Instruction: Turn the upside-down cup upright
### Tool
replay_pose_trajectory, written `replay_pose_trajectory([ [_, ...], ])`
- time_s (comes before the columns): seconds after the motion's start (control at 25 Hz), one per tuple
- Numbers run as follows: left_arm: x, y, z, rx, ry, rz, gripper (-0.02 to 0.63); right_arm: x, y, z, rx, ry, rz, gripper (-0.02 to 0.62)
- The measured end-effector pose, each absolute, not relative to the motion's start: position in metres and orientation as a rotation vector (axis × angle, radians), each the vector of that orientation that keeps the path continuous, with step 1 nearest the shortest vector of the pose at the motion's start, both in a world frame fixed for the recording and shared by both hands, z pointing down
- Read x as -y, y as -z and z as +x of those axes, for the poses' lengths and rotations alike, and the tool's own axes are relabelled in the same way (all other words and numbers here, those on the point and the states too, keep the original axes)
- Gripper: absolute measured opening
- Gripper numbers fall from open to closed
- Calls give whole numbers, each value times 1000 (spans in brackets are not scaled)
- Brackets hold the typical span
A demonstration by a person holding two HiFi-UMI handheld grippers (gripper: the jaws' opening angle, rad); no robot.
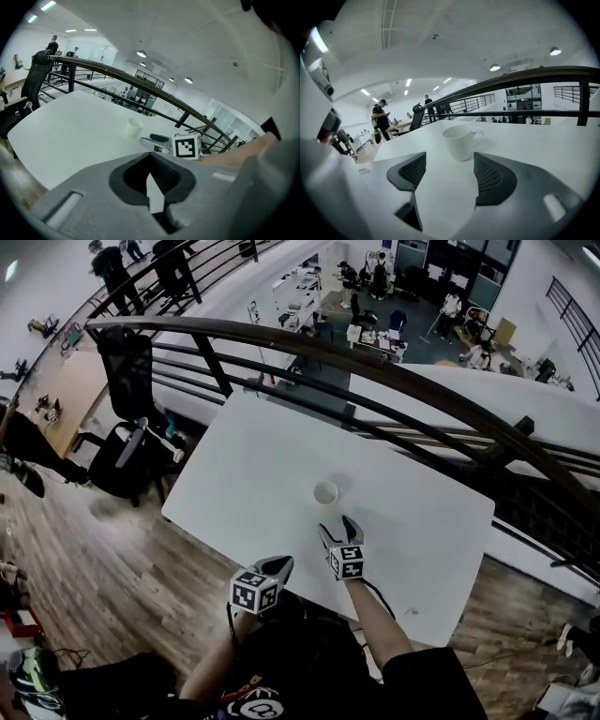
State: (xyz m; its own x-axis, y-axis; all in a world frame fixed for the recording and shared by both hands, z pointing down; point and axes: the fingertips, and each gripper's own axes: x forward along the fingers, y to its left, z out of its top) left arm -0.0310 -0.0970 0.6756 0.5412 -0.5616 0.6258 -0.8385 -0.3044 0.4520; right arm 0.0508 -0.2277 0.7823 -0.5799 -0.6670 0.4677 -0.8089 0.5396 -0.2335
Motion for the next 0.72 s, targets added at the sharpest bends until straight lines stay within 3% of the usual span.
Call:
replay_pose_trajectory([
  [0.12,100,-683,-43,1139,-483,1974,5,258,-799,40,2390,-610,1281,383],
  [0.24,109,-692,-54,1133,-489,1946,5,279,-810,28,2347,-582,1328,426],
  [0.6,141,-703,-70,1117,-512,1972,5,312,-823,10,2304,-473,1397,423],
  [0.72,157,-700,-78,1129,-512,1996,5,323,-826,13,2332,-465,1392,380],
])
